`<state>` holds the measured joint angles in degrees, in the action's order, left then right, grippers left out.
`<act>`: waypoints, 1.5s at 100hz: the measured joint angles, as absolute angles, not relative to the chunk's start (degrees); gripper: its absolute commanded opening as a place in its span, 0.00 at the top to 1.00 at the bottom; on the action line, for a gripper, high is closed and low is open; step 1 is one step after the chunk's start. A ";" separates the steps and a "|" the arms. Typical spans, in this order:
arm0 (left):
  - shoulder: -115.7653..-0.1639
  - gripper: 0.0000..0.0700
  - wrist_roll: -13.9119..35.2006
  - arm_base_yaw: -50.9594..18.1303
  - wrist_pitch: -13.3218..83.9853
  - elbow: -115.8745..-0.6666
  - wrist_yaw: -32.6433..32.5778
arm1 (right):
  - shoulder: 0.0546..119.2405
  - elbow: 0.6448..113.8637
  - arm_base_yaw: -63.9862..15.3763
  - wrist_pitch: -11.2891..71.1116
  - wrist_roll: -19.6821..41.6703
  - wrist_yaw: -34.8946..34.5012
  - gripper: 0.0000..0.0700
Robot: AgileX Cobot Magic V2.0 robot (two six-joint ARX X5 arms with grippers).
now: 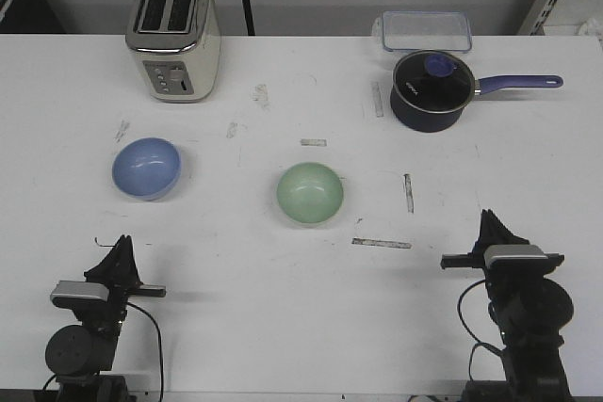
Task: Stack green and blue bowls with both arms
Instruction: 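Release the green bowl and retract the right gripper to rest, then reach the left gripper to the light blue bowl and grasp its rim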
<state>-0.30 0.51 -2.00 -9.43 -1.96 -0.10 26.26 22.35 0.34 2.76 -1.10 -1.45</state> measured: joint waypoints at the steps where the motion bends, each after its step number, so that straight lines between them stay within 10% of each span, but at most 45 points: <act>1: -0.30 1.00 0.51 -2.00 -9.43 -1.96 -0.08 | 25.80 22.35 0.34 3.16 -1.10 -1.45 0.98; 150: -7.62 1.00 2.24 -2.00 -8.12 -11.51 -3.49 | 11.81 22.33 0.34 4.93 -1.10 -1.45 0.98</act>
